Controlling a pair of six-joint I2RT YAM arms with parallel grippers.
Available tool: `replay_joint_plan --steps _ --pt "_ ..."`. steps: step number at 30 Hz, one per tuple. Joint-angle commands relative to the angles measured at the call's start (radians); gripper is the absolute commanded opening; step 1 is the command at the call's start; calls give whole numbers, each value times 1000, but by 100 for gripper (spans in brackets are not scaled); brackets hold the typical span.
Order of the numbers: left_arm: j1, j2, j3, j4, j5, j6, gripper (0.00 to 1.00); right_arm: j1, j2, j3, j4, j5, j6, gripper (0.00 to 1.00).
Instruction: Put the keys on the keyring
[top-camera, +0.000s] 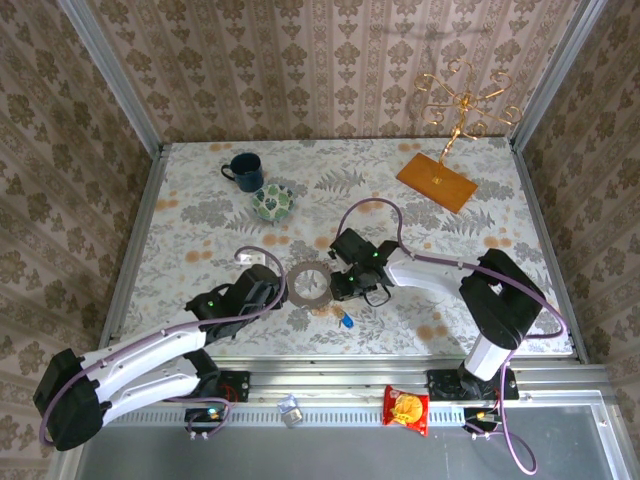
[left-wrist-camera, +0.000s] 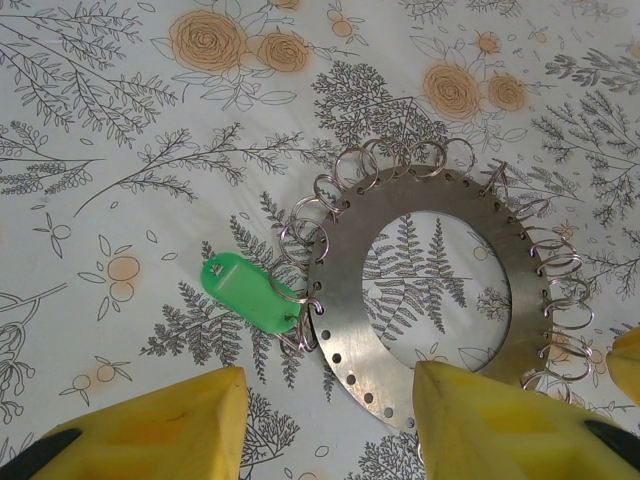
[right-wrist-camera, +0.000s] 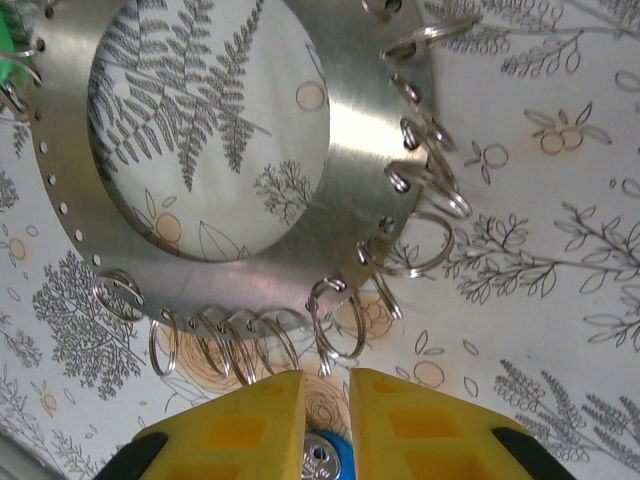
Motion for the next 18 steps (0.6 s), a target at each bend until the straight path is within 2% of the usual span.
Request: replay_joint_plan --steps 1,6,18 --pt "6 4 5 8 0 26 48 15 -4 -21 -32 15 32 23" --pt "7 10 5 16 3 26 48 16 4 -53 32 -18 87 26" --pt "10 13 6 16 4 32 48 16 46 -30 88 -36 109 23"
